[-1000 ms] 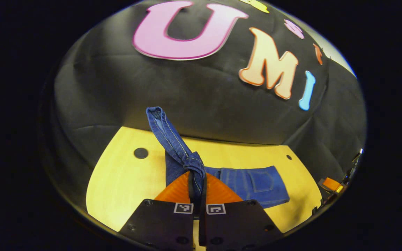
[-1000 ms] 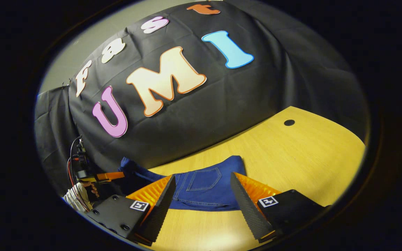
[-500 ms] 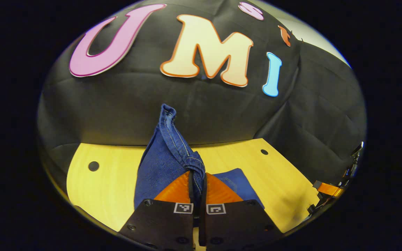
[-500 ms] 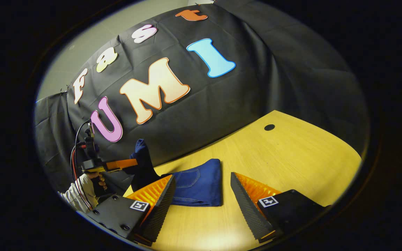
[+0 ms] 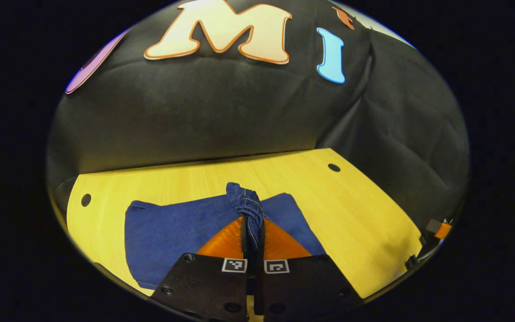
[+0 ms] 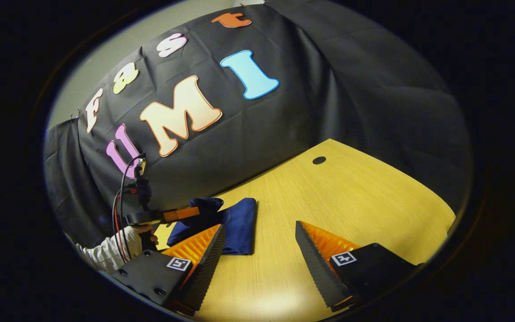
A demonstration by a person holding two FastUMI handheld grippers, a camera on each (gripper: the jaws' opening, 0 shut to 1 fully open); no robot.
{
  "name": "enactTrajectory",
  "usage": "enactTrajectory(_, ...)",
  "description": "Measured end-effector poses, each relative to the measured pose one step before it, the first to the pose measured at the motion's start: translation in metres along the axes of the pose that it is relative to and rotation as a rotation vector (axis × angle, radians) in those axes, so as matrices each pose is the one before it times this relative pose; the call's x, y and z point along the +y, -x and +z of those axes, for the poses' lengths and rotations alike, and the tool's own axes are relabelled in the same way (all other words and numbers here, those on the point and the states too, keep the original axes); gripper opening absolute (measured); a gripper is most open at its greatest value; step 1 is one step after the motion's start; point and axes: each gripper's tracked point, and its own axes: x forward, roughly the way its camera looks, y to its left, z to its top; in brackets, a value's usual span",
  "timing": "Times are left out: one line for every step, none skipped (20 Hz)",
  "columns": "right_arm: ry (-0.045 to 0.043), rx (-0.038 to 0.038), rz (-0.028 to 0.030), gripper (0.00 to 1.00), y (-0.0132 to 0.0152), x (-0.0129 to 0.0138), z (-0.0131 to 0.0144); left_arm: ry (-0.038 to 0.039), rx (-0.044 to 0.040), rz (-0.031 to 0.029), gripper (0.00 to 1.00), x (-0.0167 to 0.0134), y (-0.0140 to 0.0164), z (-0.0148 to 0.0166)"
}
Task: Grasp the waist and the cuffs of the jeans and fold them to make the two legs overlap; first hold the waist and fold one-third of the jeans toward the cuffs, then hold the cuffs and fold the remaining one-third in the same direction to finish folding.
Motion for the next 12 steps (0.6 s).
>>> enactTrajectory(0.00548, 0.00381, 0.00369, 0.98, -0.00038, -0.00081, -0.00019, -0.02075, 0.00909, 0.01495, 0.0, -0.00223, -0.00489, -0.00953)
enactTrajectory(0.00846, 0.00653, 0.00495, 0.98, -0.00076, -0.00135, -0.0033, -0.02105, 0.00882, 0.01617, 0.0, -0.00183, -0.00625, -0.00943)
enactTrajectory(0.00998, 0.00975, 0.00777, 0.98, -0.00195, 0.00144, -0.00017, -0.01574, 0.01539, 0.01165, 0.0, -0.00209, -0.00503, -0.01275)
enactTrajectory(0.00837, 0.01511, 0.01276, 0.98, -0.00205, 0.00185, -0.00277, 0.00765, 0.02179, -0.00111, 0.01, -0.00634, -0.00256, -0.01365)
enactTrajectory(0.01066, 0.0183, 0.01565, 0.98, -0.00249, 0.00298, -0.00209, 0.01567, 0.01126, -0.01164, 0.34, -0.00934, 0.00353, -0.00371)
enactTrajectory(0.01289, 0.01523, 0.01069, 0.98, -0.00307, 0.00214, -0.00376, 0.00564, -0.01148, 0.01797, 0.67, -0.00271, 0.00186, 0.00002)
enactTrajectory(0.0146, 0.00759, 0.01055, 0.98, -0.00195, 0.00508, 0.00131, -0.00067, -0.01949, 0.02203, 1.0, -0.00124, 0.00271, -0.00341)
enactTrajectory(0.01849, -0.01141, 0.01125, 0.98, -0.00003, 0.00606, 0.00294, 0.00527, -0.0346, 0.01775, 0.99, 0.00028, 0.00979, 0.00459)
enactTrajectory(0.0241, -0.01609, 0.00903, 0.98, 0.00108, 0.00812, 0.00499, 0.01879, -0.03719, 0.01155, 0.94, -0.00132, 0.01414, 0.00571)
enactTrajectory(0.02806, -0.01952, 0.00636, 0.98, 0.00282, 0.01053, 0.00384, 0.02534, -0.04718, 0.00228, 0.94, -0.00247, 0.01822, 0.00771)
enactTrajectory(0.03224, -0.02703, 0.006, 0.98, 0.00286, 0.00961, 0.00494, 0.02001, -0.05216, 0.00523, 0.94, -0.00137, 0.01984, 0.01041)
enactTrajectory(0.03488, -0.03077, 0.00098, 0.98, 0.00326, 0.01214, 0.00669, 0.00535, -0.05019, 0.01023, 0.94, 0.00262, 0.02242, 0.01131)
